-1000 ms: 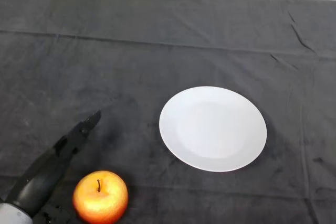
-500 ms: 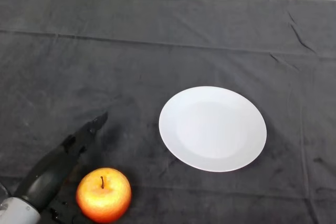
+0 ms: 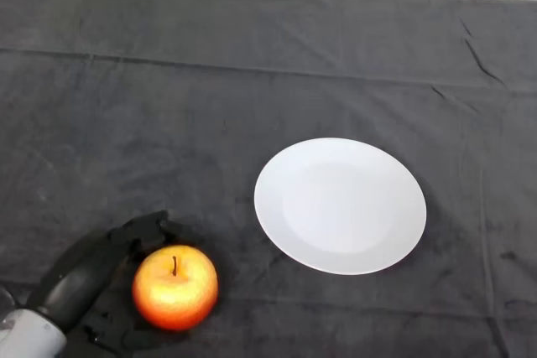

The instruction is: Move the apple to the plate

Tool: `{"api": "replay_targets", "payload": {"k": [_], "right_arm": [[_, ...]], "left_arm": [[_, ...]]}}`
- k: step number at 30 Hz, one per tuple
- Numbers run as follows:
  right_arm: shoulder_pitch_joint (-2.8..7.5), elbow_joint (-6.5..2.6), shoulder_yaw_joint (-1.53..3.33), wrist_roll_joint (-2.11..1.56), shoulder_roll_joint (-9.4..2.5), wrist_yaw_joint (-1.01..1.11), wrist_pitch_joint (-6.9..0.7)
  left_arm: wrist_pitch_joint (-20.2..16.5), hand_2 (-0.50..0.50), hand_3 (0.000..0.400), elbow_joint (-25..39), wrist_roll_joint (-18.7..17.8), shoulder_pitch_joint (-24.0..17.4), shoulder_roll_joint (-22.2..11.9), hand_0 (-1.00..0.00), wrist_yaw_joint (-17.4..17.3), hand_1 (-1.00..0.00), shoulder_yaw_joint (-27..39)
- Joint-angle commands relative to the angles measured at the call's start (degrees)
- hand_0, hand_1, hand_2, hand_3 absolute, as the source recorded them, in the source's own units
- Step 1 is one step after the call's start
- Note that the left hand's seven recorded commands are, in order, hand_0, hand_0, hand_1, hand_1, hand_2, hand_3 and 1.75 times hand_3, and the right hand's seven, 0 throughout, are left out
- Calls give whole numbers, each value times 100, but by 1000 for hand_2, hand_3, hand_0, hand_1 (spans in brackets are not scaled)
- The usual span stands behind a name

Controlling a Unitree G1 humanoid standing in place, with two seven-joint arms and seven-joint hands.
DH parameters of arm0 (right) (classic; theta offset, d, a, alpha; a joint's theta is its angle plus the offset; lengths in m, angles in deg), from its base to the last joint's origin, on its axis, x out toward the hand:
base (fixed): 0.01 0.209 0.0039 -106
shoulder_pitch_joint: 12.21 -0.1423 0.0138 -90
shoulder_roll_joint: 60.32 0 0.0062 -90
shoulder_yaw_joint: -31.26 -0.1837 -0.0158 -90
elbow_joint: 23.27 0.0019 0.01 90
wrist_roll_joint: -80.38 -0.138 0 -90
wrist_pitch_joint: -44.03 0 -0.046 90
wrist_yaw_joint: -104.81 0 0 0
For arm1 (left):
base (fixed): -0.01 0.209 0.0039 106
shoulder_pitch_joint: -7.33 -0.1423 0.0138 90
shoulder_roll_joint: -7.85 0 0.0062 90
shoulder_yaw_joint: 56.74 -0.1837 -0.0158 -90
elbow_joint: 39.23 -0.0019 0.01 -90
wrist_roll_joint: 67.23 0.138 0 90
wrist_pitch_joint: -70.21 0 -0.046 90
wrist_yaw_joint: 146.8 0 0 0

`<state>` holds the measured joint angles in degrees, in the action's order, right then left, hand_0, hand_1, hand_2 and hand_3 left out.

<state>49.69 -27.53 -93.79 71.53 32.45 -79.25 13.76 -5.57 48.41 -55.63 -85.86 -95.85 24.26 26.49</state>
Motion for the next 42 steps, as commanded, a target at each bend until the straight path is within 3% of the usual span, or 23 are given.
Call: {"api": "replay_targets", "payload": {"k": [1,10,20,31,42], "right_arm": [[606,-499,10,-188,-507,-31,-557],[607,-497,14,-192,-507,-30,-558],[608,-493,19,-197,-508,-30,-561],[609,-491,24,-201,-509,-30,-562],[607,-494,26,-205,-508,-29,-560]], "left_arm": [[54,0,400,-228,-11,144,32,-1000,-41,-1000,-26],[-129,0,400,-192,-178,492,69,-1000,1,-1000,192],[-319,0,400,-388,-166,1172,285,-1000,277,-1000,276],[-329,0,400,-889,67,1988,667,-1000,638,-1000,-89],[-188,0,400,-1296,182,2486,897,-1000,742,-1000,-610]]}}
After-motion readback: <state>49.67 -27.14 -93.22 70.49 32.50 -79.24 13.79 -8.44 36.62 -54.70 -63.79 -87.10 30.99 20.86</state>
